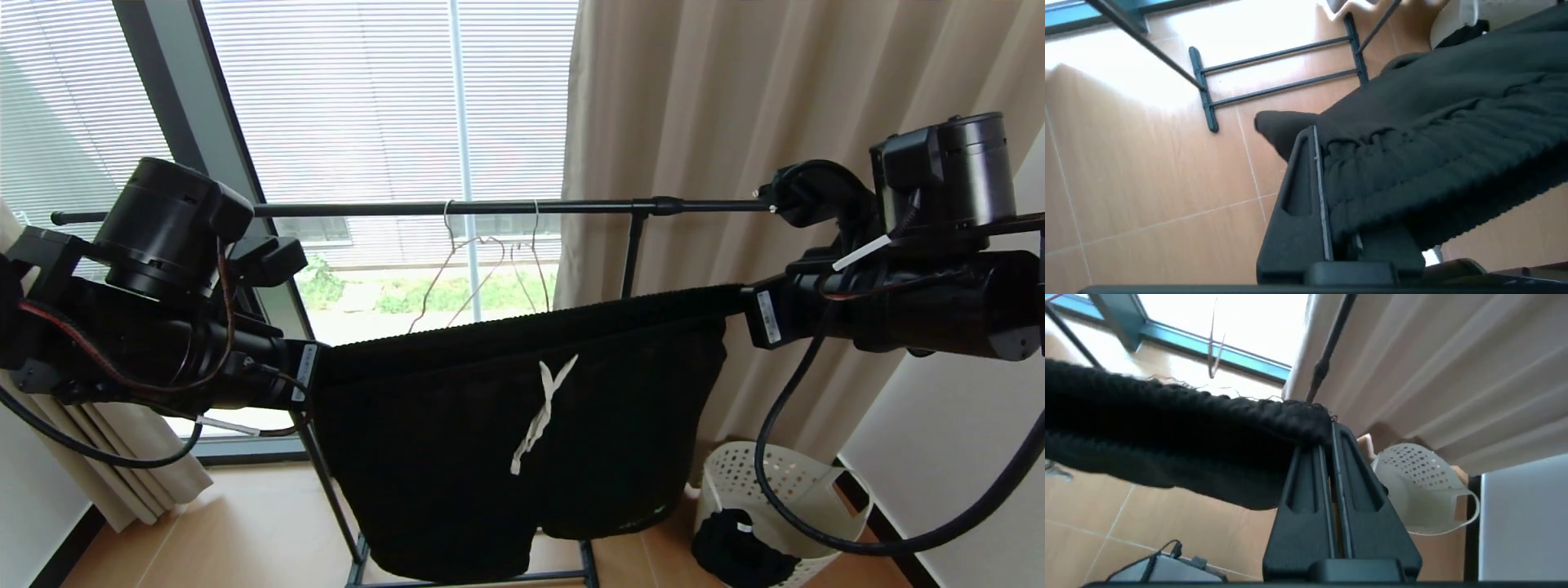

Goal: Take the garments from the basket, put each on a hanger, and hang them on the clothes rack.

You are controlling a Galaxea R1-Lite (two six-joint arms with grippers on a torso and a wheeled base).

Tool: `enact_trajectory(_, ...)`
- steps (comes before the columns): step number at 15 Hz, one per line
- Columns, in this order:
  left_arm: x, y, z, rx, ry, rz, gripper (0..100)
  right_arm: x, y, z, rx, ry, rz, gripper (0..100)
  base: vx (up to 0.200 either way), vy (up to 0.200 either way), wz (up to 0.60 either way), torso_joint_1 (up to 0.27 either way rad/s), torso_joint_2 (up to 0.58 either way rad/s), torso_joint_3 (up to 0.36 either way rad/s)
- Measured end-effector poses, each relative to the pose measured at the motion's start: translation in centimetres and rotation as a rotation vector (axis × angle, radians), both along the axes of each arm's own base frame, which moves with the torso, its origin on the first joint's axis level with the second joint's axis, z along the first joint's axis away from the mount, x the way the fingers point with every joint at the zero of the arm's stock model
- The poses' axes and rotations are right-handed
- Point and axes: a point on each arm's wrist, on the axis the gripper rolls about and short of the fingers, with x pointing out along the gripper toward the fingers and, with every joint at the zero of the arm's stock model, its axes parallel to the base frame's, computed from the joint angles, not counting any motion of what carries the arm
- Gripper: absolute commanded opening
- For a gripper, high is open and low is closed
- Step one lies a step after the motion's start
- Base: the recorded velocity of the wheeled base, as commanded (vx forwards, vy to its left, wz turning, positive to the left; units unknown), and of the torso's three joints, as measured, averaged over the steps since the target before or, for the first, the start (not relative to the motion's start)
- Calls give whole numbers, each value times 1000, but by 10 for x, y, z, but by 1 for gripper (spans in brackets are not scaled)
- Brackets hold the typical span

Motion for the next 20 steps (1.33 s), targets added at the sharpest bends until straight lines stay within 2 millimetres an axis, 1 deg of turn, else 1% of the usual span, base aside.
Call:
enact_trajectory(2,9,-14,15,-39,-50,-64,0,-24,17,-5,-44,40,104,0,0,0,0,0,0,0)
enact_trajectory(3,17,-21,23,-53,-76,-83,0,-32,21,-8,-79,57,145,0,0,0,0,0,0,0)
enact_trajectory(4,27,-27,30,-66,-103,-98,0,-37,23,-8,-94,62,165,0,0,0,0,0,0,0)
enact_trajectory(6,46,-39,38,-75,-138,-121,0,-47,23,-11,-128,84,207,0,0,0,0,0,0,0)
enact_trajectory(8,71,-54,55,-92,-221,-151,0,-74,26,-19,-152,127,342,0,0,0,0,0,0,0)
enact_trajectory(10,92,-69,66,-110,-285,-180,0,-97,35,-25,-148,153,472,0,0,0,0,0,0,0)
enact_trajectory(11,101,-76,68,-117,-302,-193,0,-108,40,-28,-143,165,526,0,0,0,0,0,0,0)
enact_trajectory(13,114,-88,61,-123,-299,-219,0,-123,55,-32,-89,199,611,0,0,0,0,0,0,0)
enact_trajectory(15,122,-95,52,-122,-281,-230,0,-136,79,-31,5,238,666,0,0,0,0,0,0,0)
enact_trajectory(18,126,-98,45,-119,-262,-230,0,-143,119,-26,133,273,684,0,0,0,0,0,0,0)
enact_trajectory(20,127,-99,42,-119,-255,-229,0,-147,141,-23,227,294,664,0,0,0,0,0,0,0)
